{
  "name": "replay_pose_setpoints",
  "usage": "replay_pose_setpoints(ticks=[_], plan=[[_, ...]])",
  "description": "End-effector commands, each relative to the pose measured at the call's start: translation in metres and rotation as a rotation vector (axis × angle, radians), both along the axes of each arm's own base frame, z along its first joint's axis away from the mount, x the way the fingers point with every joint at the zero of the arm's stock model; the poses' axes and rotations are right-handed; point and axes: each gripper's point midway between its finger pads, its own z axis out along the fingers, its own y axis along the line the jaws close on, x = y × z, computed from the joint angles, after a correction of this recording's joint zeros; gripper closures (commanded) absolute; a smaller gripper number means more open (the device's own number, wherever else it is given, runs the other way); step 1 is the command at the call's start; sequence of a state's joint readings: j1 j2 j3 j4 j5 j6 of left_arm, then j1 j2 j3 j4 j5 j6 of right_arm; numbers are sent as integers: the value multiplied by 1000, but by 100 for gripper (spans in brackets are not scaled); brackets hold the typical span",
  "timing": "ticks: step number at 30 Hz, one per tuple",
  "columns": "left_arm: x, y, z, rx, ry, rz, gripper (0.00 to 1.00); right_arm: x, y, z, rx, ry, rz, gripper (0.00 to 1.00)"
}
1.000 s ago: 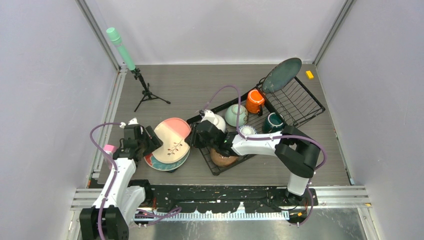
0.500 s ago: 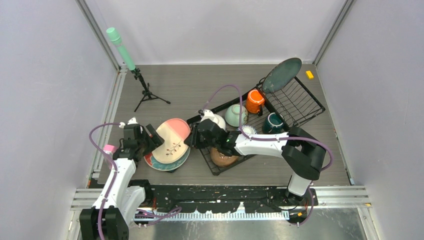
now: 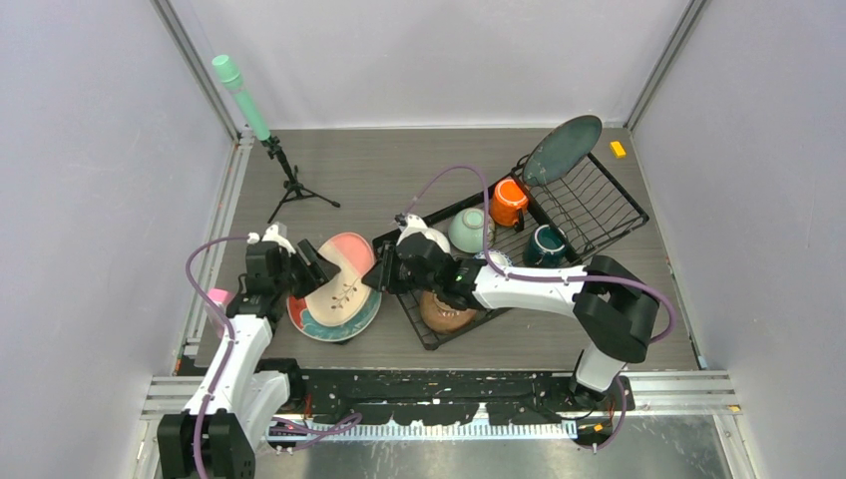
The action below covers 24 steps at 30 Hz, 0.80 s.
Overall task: Load the mixed dishes into the dish rack
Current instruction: Pick up the plate at the center of the board.
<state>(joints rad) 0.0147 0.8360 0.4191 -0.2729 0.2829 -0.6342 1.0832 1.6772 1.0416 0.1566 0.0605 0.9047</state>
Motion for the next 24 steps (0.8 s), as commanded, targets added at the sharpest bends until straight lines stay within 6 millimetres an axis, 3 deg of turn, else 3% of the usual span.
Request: replay_pose_setpoints(ticks=[1, 16, 24], plan=[[-19, -24, -10, -80, 50, -106, 40, -19, 46, 86, 258, -76, 136, 88], [-24, -26, -19, -96, 62, -109, 46, -11, 58, 69, 240, -16, 99, 68], [-26, -27, -20, -107, 59, -108, 48, 1, 57, 57, 204, 19, 26, 66]])
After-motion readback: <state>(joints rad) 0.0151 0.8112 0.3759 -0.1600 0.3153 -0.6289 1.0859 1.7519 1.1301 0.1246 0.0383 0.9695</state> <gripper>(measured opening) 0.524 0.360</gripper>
